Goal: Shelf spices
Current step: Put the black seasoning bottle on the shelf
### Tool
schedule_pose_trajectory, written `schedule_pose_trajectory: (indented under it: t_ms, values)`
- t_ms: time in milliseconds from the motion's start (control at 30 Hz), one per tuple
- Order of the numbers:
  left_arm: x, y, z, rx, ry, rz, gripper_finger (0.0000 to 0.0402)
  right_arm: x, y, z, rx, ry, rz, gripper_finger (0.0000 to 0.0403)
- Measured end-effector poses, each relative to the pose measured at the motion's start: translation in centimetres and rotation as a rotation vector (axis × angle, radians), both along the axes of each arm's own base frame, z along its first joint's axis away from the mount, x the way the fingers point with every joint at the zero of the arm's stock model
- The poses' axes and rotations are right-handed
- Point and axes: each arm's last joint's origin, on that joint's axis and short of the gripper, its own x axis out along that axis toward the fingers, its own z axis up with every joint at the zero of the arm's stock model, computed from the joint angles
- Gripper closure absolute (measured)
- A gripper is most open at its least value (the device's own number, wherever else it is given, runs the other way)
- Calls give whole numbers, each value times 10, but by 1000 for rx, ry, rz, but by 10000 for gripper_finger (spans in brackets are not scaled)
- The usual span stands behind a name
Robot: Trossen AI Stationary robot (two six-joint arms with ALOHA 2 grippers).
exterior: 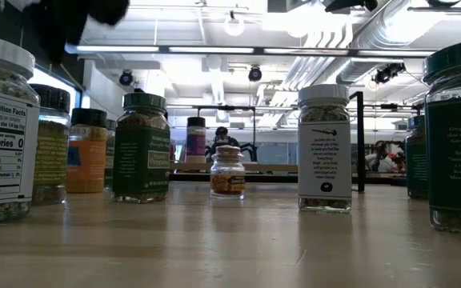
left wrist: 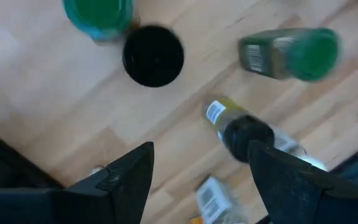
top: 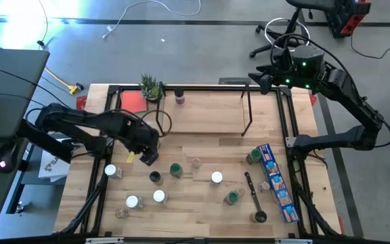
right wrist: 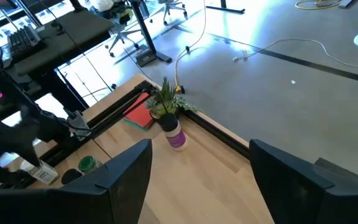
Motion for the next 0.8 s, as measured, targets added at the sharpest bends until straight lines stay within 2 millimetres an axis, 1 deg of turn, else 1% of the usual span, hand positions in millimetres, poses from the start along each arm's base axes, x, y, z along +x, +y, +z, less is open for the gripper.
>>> schedule_pose_trajectory:
  t_ms: [100, 200, 267, 333, 433, 600, 800]
  values:
    - [0, 3, -25, -30, 22, 84, 135, 0, 0, 0, 1, 0, 0, 139]
    - [5, 2, -37, -43, -32, 126, 123, 0, 0, 0, 1, 0, 0, 139]
    - [8, 2, -42, -45, -55, 163, 118, 0, 0, 0, 1, 0, -1, 139]
    - [7, 2, -48, -38, -10, 201, 116, 0, 0, 0, 1, 0, 0, 139]
    - [9, 3, -56, -3, 45, 212, 115, 0, 0, 0, 1, 1, -1, 139]
    - [17, 4, -64, 87, 34, 235, 115, 0, 0, 0, 1, 0, 0, 139]
    - [26, 5, -75, 131, 42, 250, 115, 0, 0, 0, 19, -11, -10, 139]
